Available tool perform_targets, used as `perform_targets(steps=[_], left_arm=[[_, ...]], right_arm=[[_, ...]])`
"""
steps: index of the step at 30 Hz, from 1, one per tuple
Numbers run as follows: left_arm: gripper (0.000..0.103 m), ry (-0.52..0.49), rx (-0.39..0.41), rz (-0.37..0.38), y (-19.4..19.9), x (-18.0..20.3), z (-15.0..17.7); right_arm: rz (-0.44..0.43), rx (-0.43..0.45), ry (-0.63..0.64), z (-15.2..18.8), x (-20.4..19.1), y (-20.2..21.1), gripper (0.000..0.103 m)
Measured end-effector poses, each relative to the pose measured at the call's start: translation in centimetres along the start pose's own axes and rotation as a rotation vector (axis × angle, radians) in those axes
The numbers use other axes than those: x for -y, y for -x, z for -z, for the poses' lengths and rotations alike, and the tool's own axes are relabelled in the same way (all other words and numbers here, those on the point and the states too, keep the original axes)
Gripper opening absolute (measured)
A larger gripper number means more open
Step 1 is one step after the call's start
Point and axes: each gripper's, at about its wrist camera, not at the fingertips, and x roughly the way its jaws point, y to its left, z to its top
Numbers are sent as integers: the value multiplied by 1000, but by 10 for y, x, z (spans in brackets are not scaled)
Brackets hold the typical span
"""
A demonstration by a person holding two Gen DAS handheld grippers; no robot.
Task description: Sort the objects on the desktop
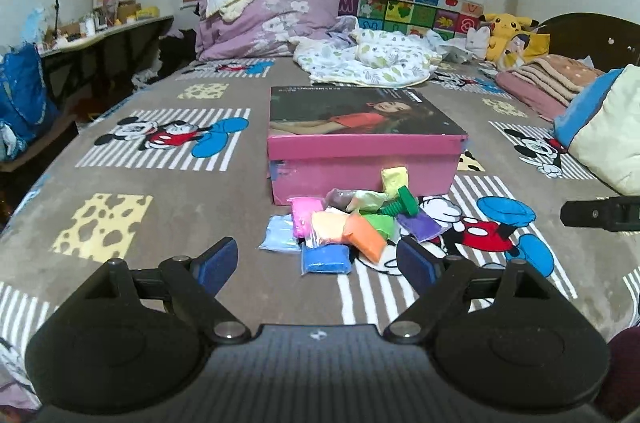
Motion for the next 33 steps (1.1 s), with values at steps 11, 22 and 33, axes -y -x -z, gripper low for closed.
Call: perform_targets(steps=[11,22,33], left_arm=[[86,42,40,37,45,1,6],[86,-30,76,8,65,16,11],[86,-39,103,22,75,20,7]], right_arm=[[-15,26,82,27,-21,42,95],[-38,53,110,30,-36,60,95],[-26,82,122,28,-42,71,95]])
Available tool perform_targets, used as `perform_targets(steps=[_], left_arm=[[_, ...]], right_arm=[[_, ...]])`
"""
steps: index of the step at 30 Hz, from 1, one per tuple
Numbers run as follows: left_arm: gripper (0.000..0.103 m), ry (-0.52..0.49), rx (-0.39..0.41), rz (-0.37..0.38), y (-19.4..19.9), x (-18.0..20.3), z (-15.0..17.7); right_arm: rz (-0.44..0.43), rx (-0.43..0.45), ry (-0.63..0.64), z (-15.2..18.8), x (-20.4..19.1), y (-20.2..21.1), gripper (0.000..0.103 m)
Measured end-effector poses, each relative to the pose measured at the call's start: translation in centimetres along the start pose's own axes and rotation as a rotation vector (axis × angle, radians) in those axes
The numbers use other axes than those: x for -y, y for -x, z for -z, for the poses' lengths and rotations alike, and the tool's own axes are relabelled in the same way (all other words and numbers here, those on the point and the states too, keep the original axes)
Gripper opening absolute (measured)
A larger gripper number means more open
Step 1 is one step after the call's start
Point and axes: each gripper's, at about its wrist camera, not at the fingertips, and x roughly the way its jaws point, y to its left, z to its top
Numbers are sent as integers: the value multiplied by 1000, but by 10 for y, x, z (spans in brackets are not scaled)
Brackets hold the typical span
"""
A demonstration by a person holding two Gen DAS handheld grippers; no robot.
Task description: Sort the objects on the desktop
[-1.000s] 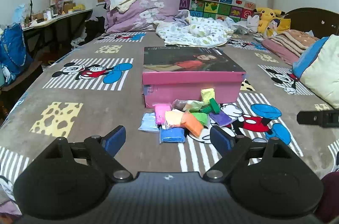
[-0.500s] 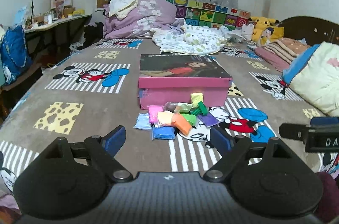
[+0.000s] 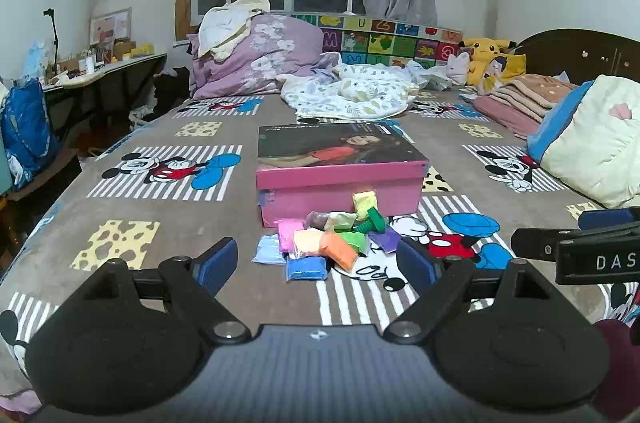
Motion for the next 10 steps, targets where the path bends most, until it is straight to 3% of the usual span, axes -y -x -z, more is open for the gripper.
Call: perform_targets(steps=[10], left_arm=[[86,0,10,0,1,1,1]], right_arm=[[-13,-4,-9,2,0,0,95]])
